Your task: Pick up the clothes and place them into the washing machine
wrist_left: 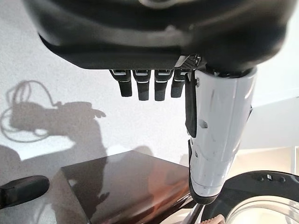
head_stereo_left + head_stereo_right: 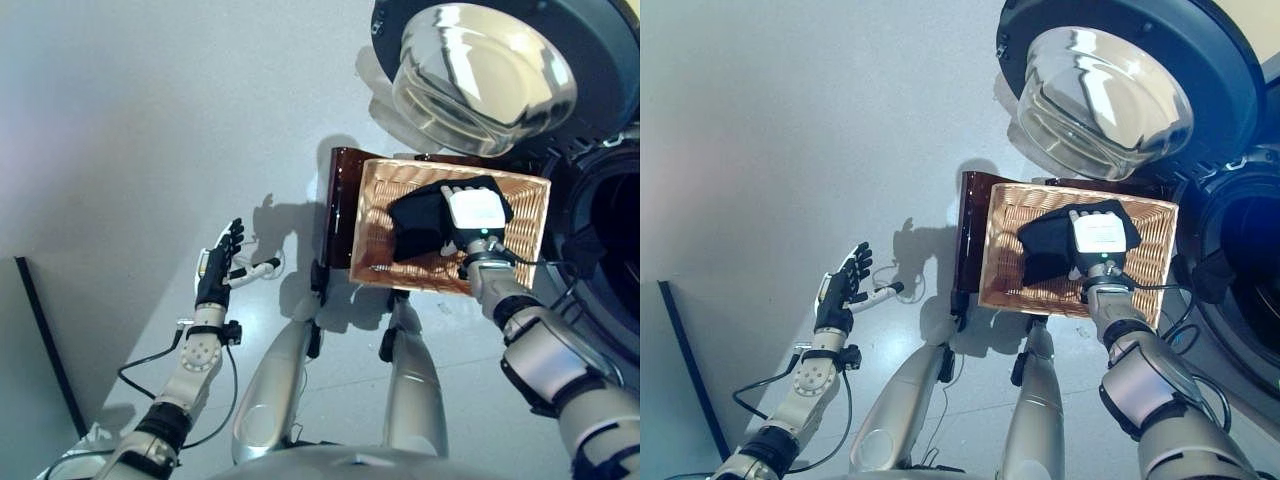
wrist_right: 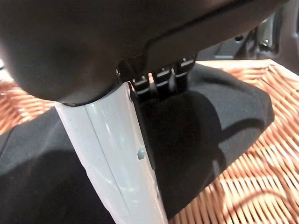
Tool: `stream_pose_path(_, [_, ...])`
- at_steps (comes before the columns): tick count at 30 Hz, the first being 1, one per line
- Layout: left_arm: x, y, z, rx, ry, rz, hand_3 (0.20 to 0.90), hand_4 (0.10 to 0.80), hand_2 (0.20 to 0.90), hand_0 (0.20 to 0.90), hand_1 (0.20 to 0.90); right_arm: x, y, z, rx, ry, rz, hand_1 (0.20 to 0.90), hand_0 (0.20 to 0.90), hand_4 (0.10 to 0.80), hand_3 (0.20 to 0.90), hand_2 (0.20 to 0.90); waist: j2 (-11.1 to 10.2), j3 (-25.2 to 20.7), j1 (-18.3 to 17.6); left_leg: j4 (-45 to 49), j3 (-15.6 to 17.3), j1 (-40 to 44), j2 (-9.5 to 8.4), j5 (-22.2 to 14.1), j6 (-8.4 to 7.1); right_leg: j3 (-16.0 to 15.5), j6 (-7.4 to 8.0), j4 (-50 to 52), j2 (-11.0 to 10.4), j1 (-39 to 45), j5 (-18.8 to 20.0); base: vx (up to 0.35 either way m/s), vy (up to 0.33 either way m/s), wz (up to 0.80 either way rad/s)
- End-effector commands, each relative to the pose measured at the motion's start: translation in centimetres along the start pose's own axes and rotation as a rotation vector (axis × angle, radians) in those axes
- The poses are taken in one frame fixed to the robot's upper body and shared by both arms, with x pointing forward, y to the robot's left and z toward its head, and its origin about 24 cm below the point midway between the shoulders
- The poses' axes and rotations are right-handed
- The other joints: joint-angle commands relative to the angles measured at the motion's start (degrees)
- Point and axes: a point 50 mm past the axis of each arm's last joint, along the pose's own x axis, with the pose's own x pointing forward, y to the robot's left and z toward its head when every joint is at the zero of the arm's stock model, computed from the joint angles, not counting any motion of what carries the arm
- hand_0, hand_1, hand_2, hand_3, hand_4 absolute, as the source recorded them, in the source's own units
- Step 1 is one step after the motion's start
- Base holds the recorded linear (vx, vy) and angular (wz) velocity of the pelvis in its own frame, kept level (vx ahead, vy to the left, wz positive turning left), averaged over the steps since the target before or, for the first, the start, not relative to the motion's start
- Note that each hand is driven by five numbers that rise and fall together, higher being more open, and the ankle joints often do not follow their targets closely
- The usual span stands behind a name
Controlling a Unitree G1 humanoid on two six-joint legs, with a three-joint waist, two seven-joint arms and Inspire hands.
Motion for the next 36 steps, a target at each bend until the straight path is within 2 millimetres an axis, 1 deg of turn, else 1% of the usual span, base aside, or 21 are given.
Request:
stream_pose_path(1, [-0.1,1.9,2.9,-0.051,-0.164,0.07,0.9,0.8,0.9,0.9,0.9,2.0,-4.0,-3.4,-0.13,0.058,-0.142,0.9,0.9,0.8,0.9,0.9,2.9,-2.1,1.1,2.7,-3.0,-6.9,1.58,1.2,-5.72,-1.3,-1.78,6.7,2.4,-1.4,-7.4,-0.012,-0.028,0.08])
stream_pose_path(5, [-0.2,2.0,2.7,-0.051,-0.155,0.075,0.9,0.8,0.9,0.9,0.9,2.3,-4.7,-3.7,-0.147,0.072,-0.154,0.9,0.9,0.8,0.9,0.9,3.6,-1.6,1.3,4.8,-3.2,-9.2,1.31,0.7,-5.65,-1.2,-2.18,9.6,2.5,-3.8,-8.4,0.022,-0.021,0.04])
stream_pose_path(6, [-0.1,2.0,2.6,-0.05,-0.149,0.077,0.9,0.8,0.9,0.9,0.9,2.3,-4.7,-3.8,-0.149,0.074,-0.155,0.9,0.9,0.8,0.9,0.9,3.6,-1.9,1.1,5.1,-3.6,-8.7,0.98,-1.2,-5.89,-0.7,-1.85,10.6,2.5,-3.7,-10.4,0.117,-0.036,0.09])
stream_pose_path(10, [0.0,2.1,2.8,-0.043,-0.158,0.089,0.9,0.8,0.9,0.9,0.9,2.6,-5.1,-3.4,-0.118,0.082,-0.174,0.9,0.9,0.8,0.9,0.9,4.0,-2.0,1.3,5.8,-3.8,-9.5,0.75,-1.5,-5.89,-0.7,-2.05,11.6,2.4,-4.6,-10.9,0.037,-0.019,0.1])
stream_pose_path(11, [0.1,2.1,2.9,-0.043,-0.163,0.09,0.9,0.8,0.9,0.9,0.9,2.7,-5.3,-3.4,-0.116,0.082,-0.18,0.535,0.535,0.539,0.535,0.535,4.1,-2.0,1.3,5.8,-3.8,-9.6,0.72,-1.6,-5.88,-0.7,-2.08,11.8,2.4,-4.7,-11.0,-0.105,0.004,0.05])
stream_pose_path(12, [0.1,2.1,3.0,-0.042,-0.168,0.093,0.9,0.8,0.9,0.9,0.9,2.8,-5.4,-3.2,-0.109,0.081,-0.186,0.458,0.458,0.484,0.458,0.458,4.4,-1.7,1.4,5.7,-3.5,-10.4,0.93,0.3,-5.61,-1.0,-2.49,11.3,2.6,-5.3,-9.2,0.0,0.0,0.0])
stream_pose_path(13, [0.1,2.1,3.0,-0.039,-0.17,0.093,0.9,0.8,0.9,0.9,0.9,2.8,-5.4,-3.0,-0.103,0.075,-0.189,0.2,0.2,0.3,0.2,0.2,4.2,-2.0,1.3,5.6,-3.9,-9.6,0.69,-1.4,-5.86,-0.6,-2.1,11.6,2.5,-4.7,-10.9,0.006,-0.01,0.03])
stream_pose_path(14, [0.2,2.0,3.0,-0.037,-0.171,0.09,0.9,0.8,0.9,0.9,0.9,2.8,-5.3,-2.8,-0.102,0.072,-0.188,0.2,0.2,0.3,0.2,0.2,4.3,-2.1,1.3,5.4,-3.9,-9.5,0.68,-1.4,-5.85,-0.6,-2.1,11.4,2.5,-4.6,-11.0,0.0,0.0,0.0])
stream_pose_path(15, [0.3,1.9,3.1,-0.036,-0.177,0.089,0.9,0.8,0.9,0.9,0.9,2.8,-5.4,-2.7,-0.098,0.075,-0.192,0.2,0.2,0.3,0.2,0.2,4.5,-1.7,1.4,5.3,-3.6,-10.2,0.92,0.4,-5.6,-1.0,-2.5,10.9,2.7,-5.2,-9.2,-0.102,0.013,0.02])
stream_pose_path(22, [0.5,2.1,3.3,-0.028,-0.19,0.106,0.9,0.8,0.9,0.9,0.9,2.7,-4.9,-1.6,-0.073,0.045,-0.195,0.2,0.2,0.3,0.2,0.2,4.6,-1.8,1.2,4.9,-3.4,-9.4,0.62,0.3,-5.56,-0.7,-2.42,10.3,2.6,-4.6,-8.8,-0.015,0.003,0.0])
stream_pose_path(29, [0.2,2.2,3.3,-0.028,-0.197,0.102,0.9,0.8,0.9,0.9,0.9,2.7,-4.8,-1.4,-0.051,0.047,-0.19,0.2,0.2,0.3,0.2,0.2,4.5,-2.0,1.2,4.8,-3.1,-8.9,0.38,0.2,-5.45,-0.2,-2.38,9.9,2.7,-4.2,-8.3,-0.004,0.004,0.0])
stream_pose_path(32, [0.1,2.2,2.9,-0.023,-0.178,0.097,0.9,0.8,0.9,0.9,0.9,2.6,-4.8,-1.4,-0.018,0.054,-0.194,0.2,0.2,0.3,0.2,0.2,4.3,-2.2,1.0,4.6,-2.8,-8.2,0.47,0.3,-5.49,-0.1,-2.34,9.5,2.7,-3.5,-8.1,0.0,0.007,-0.01])
stream_pose_path(34, [0.0,2.0,2.5,-0.023,-0.156,0.085,0.9,0.8,0.9,0.9,0.9,2.4,-4.4,-1.3,0.019,0.064,-0.184,0.2,0.2,0.3,0.2,0.2,4.1,-2.7,0.8,4.2,-2.6,-6.8,0.5,0.3,-5.5,0.1,-2.25,8.9,2.7,-2.2,-8.0,0.011,0.025,-0.05])
stream_pose_path(36, [0.0,1.8,1.9,-0.024,-0.129,0.083,0.9,0.8,0.9,0.9,0.9,2.1,-3.9,-0.8,0.075,0.065,-0.185,0.2,0.2,0.3,0.2,0.2,3.6,-3.4,0.7,3.9,-2.5,-5.1,0.49,0.3,-5.45,0.3,-2.16,8.2,2.8,-0.2,-7.7,0.015,0.02,-0.04])
